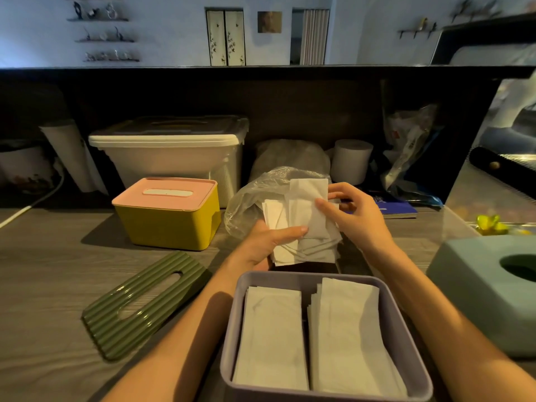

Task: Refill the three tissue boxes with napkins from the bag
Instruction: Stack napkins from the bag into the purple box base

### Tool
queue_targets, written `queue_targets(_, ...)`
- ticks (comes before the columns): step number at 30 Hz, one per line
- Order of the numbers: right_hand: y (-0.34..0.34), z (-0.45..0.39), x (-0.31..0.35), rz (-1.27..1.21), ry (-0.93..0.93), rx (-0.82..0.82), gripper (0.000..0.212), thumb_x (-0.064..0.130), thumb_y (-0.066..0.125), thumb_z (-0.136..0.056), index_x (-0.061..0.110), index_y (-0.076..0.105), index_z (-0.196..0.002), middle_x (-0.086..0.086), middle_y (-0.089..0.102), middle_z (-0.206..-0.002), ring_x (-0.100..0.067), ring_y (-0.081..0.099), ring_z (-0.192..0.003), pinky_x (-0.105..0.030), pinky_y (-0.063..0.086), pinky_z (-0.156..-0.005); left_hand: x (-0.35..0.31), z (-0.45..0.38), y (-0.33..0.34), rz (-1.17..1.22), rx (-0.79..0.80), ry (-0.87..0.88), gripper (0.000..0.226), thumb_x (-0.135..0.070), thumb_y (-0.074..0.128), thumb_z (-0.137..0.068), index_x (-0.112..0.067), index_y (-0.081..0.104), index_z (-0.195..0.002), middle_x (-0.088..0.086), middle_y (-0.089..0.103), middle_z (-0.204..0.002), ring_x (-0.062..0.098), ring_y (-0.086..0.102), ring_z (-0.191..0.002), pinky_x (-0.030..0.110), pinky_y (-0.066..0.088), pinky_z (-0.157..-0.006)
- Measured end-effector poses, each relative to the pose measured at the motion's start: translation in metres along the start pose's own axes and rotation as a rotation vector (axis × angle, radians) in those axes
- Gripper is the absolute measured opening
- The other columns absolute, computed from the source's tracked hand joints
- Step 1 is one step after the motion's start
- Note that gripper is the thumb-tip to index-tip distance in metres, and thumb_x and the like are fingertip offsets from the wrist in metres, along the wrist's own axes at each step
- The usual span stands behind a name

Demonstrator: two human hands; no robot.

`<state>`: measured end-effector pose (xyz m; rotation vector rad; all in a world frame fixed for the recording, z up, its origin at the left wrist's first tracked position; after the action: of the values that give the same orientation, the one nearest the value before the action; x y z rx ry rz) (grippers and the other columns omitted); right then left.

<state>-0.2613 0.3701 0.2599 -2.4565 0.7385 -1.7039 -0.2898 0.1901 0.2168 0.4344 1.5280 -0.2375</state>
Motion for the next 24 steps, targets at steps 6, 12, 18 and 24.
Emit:
queue_targets(6, -0.0077, 0.0002, 0.0045, 0.077, -0.131, -0.127, 0.019, 0.036, 0.075, -0.091, 0.03, 0.067, -0.107, 0.01, 0.063, -0.113, -0.002, 0.062, -0.098, -0.009, 0.054, -0.073, 0.0077, -0.0017, 0.0009, 0.149, 0.033, -0.072, 0.062, -0.03, 0.082, -0.084, -0.018, 0.056, -0.139, 0.01, 0.069, -0.129, 0.028, 0.065, -0.122, 0.05, 0.045, -0.11)
queue_targets(12, -0.0047, -0.0023, 0.0061, 0.088, -0.089, 0.007, 0.018, 0.037, 0.073, -0.091, 0.031, 0.066, -0.107, 0.022, 0.065, -0.1, 0.005, 0.062, -0.096, -0.009, 0.051, -0.063, 0.0054, -0.0002, 0.0025, 0.222, -0.013, -0.124, 0.043, -0.031, 0.065, -0.096, -0.014, 0.059, -0.135, 0.014, 0.072, -0.122, 0.03, 0.069, -0.114, 0.05, 0.051, -0.105)
queue_targets(18, -0.0062, 0.0002, 0.0082, 0.161, -0.117, 0.008, 0.037, 0.038, 0.082, -0.082, 0.039, 0.06, -0.112, 0.03, 0.06, -0.101, 0.007, 0.058, -0.096, -0.011, 0.046, -0.07, 0.0039, 0.0023, 0.0037, 0.267, -0.02, -0.143, 0.036, -0.028, 0.058, -0.101, -0.012, 0.061, -0.133, 0.013, 0.072, -0.121, 0.028, 0.07, -0.111, 0.038, 0.06, -0.088)
queue_targets(24, -0.0105, 0.0009, 0.0108, 0.148, -0.193, -0.068, 0.033, 0.029, 0.079, -0.088, 0.028, 0.068, -0.119, 0.018, 0.068, -0.105, 0.004, 0.061, -0.098, -0.009, 0.051, -0.075, 0.0098, -0.0012, 0.0009, 0.259, -0.049, -0.156, 0.04, -0.029, 0.065, -0.097, -0.013, 0.062, -0.134, 0.013, 0.072, -0.123, 0.029, 0.069, -0.114, 0.045, 0.054, -0.099)
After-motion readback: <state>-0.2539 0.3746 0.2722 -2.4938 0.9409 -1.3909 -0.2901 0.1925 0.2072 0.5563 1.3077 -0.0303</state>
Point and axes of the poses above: each hand's wrist, its own z-axis away from the middle knuckle, its own y-axis out of the palm, x = y × z, the point moved 5 cm from there along -z, towards the middle knuckle
